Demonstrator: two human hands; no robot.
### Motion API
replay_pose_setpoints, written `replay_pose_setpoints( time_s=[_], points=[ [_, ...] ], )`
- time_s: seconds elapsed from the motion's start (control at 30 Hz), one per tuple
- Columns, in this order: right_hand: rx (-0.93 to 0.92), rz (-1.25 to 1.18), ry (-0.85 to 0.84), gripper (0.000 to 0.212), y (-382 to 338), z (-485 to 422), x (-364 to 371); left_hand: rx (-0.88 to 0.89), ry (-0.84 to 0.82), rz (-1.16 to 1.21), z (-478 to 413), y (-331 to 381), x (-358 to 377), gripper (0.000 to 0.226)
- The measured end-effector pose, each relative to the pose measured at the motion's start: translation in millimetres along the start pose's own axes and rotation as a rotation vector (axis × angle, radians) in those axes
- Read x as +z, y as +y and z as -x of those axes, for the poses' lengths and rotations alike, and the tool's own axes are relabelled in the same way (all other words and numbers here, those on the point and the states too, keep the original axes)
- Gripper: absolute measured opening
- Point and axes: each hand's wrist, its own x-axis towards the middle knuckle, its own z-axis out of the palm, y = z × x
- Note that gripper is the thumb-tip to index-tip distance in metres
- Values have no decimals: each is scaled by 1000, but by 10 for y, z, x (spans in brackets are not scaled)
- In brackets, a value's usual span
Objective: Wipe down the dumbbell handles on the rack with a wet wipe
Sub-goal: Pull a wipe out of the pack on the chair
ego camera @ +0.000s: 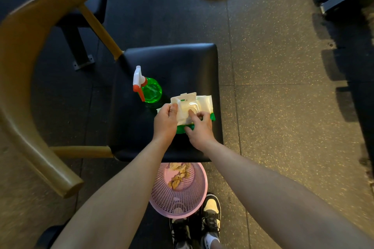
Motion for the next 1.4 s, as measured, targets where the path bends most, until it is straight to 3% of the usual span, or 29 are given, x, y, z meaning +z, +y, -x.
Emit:
replay_pose_setpoints(
  time_s=[0.1, 0.17, 0.27, 0.37, 0.53, 0.83, 1.07, 1.17, 1.27, 1.4],
  points=[
    [0, -29, -2, 65, 7, 2, -7, 18, -86, -76, -30, -16, -15, 19],
    [-3, -68, -3, 64, 12, 7, -22, 55, -148, -250, -60, -36, -15, 29],
    [-9, -113, -18, 64, 35, 21, -35, 103, -152, -442, -88, -35, -5, 42],
    [-37, -89, -29, 67, 77, 42, -11, 144, -125, -504, -82, -22, 6, 32],
    [-40, -38, -27, 69, 99, 52, 46, 31, -2, -297, -81, -38, -10, 26],
    [-7, 63, -68, 74, 22, -17, -18, 32, 46, -1, 8, -78, 56, 29],
    [-23, -431, 22, 37, 24, 27, -62, 29, -111, 53, 117, 27, 22, 30],
    [-32, -516, 47, 24, 9, 57, -35, 4, -185, 89, 115, 15, 12, 26],
    [-23, -586, 54, 30, -26, 55, -20, 1, -266, 109, 108, -15, 26, 36],
    [59, -611, 146, 6, -48, 23, -81, 7, -248, 106, 125, -40, 29, 37]
  ],
)
